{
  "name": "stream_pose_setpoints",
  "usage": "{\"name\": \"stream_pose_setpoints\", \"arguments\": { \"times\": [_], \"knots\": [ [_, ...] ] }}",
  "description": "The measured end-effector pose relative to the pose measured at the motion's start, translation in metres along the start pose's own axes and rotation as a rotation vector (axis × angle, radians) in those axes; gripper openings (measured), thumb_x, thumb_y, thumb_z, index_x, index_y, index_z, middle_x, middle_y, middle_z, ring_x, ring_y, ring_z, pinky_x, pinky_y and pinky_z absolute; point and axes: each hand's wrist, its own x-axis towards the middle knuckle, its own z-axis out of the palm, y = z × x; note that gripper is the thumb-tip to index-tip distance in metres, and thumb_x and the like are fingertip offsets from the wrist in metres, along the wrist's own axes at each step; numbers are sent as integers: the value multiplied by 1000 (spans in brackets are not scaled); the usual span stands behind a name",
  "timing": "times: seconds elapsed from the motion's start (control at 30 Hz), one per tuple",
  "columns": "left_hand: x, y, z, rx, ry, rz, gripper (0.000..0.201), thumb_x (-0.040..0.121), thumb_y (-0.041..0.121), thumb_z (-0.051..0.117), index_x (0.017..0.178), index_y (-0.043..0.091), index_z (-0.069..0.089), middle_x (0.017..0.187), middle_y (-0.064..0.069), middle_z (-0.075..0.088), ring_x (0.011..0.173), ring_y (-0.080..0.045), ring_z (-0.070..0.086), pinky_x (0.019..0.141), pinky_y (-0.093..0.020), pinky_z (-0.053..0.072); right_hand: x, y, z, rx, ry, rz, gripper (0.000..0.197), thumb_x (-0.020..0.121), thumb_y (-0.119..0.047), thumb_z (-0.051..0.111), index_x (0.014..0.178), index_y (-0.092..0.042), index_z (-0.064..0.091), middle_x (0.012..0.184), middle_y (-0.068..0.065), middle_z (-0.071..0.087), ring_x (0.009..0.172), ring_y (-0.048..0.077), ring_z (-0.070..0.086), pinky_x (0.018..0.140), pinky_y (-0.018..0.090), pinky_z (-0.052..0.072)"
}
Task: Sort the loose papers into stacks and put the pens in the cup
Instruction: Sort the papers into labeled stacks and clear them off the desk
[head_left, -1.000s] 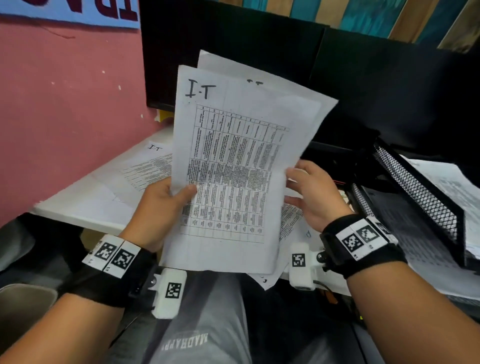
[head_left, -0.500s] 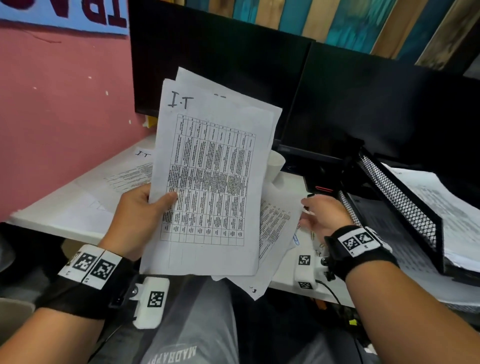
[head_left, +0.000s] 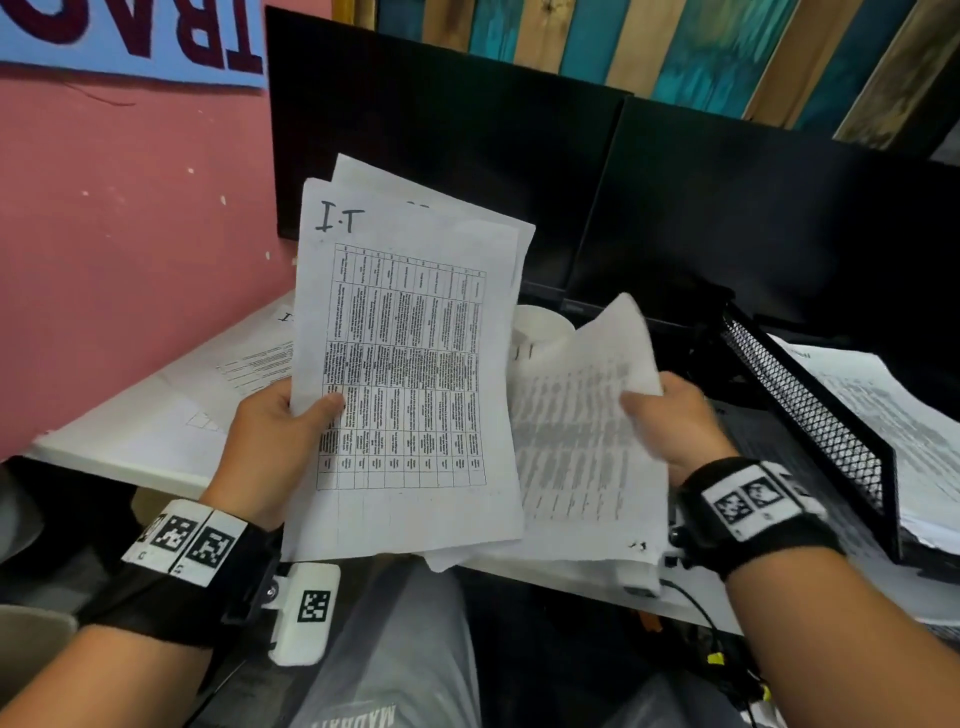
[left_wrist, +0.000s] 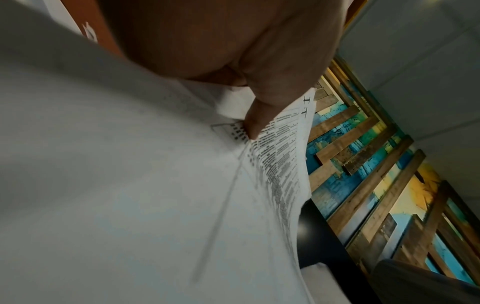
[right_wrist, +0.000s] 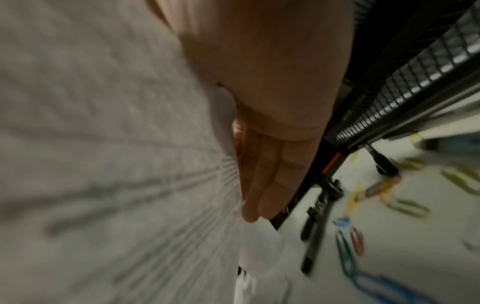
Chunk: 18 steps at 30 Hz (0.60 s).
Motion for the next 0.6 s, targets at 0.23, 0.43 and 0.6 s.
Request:
{"name": "stream_pose_setpoints", "arguments": {
  "times": [0.23,0.43,0.6],
  "knots": [
    [2,3,-6,-2,56,-32,13,102,14,62,103,24,70,101,3,77,94,-19,75,87,-38,58,-27,-49,-66,330,43,-155,23,103,-20,59,122,-25,72,107,-3,81,87,15,81,71,38,67],
    [-7,13,0,3,-13,0,14,102,14,63,109,22,72,102,2,79,97,-18,76,89,-38,59,-34,-62,-43,581,-114,-139,35,107,-6,52,137,-14,66,123,12,77,108,33,77,85,52,64],
    [-19,23,11,-54,-180,-14,23,105,12,56,121,13,72,115,-6,79,109,-28,75,101,-56,54,-32,-49,16,592,-190,-67,32,104,-4,55,134,-9,68,124,15,77,111,37,75,94,61,59]
  ]
}}
